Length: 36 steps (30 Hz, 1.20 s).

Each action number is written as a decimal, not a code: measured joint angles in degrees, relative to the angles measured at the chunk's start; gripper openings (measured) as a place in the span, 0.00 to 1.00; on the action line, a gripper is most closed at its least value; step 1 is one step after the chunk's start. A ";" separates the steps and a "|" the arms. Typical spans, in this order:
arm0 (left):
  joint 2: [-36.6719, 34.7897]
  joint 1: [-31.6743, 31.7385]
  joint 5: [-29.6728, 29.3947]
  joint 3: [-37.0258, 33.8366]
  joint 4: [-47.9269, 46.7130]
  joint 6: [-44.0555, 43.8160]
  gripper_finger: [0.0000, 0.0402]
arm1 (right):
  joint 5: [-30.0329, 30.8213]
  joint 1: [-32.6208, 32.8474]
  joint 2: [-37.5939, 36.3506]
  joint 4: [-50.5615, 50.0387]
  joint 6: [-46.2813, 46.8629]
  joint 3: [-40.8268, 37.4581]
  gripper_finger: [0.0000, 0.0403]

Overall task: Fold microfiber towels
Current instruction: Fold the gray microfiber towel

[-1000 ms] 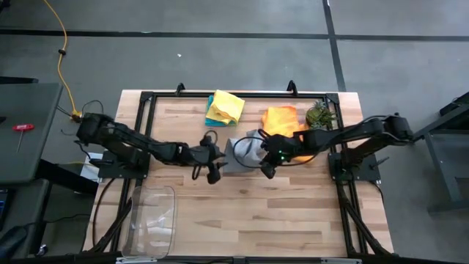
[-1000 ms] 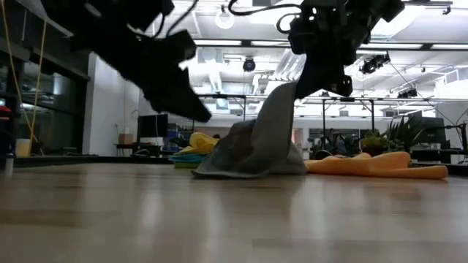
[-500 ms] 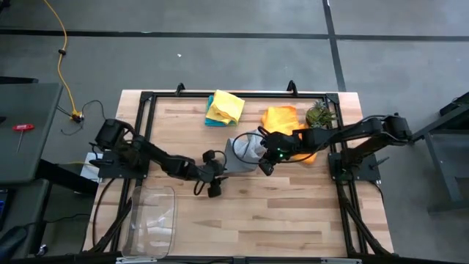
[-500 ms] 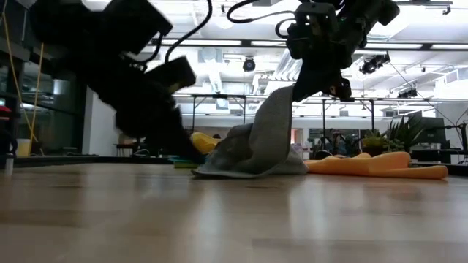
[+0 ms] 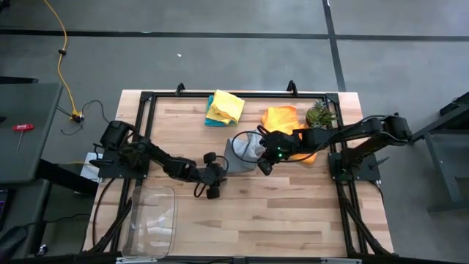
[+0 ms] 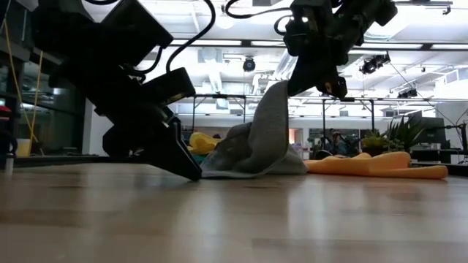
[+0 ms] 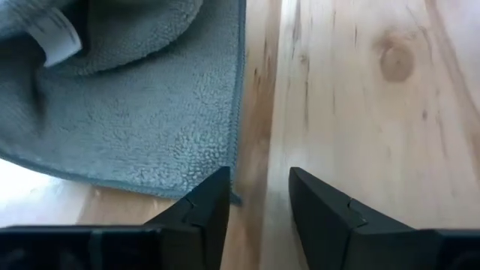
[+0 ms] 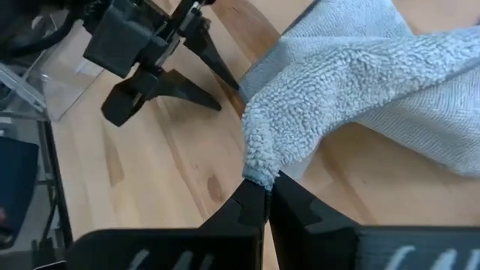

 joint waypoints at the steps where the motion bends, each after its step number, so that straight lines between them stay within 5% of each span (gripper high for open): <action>1: 0.00 0.00 -0.41 0.00 -0.06 0.58 0.30 | -0.14 0.00 0.00 -0.02 0.51 0.00 0.00; 9: -1.46 -0.11 -3.60 -0.22 0.07 4.58 0.22 | -1.33 0.66 0.00 -0.03 1.43 0.00 0.00; 26: -0.88 2.65 2.85 -0.11 0.48 11.36 0.49 | -0.96 0.63 -0.02 -0.03 1.85 0.00 0.00; 31: 0.60 4.11 4.13 0.04 0.68 12.28 0.42 | -1.45 0.63 -0.02 0.00 2.92 0.00 0.00; 36: 1.57 4.70 5.16 0.20 0.90 11.26 0.22 | -3.26 0.63 -0.04 1.05 3.38 -0.02 0.00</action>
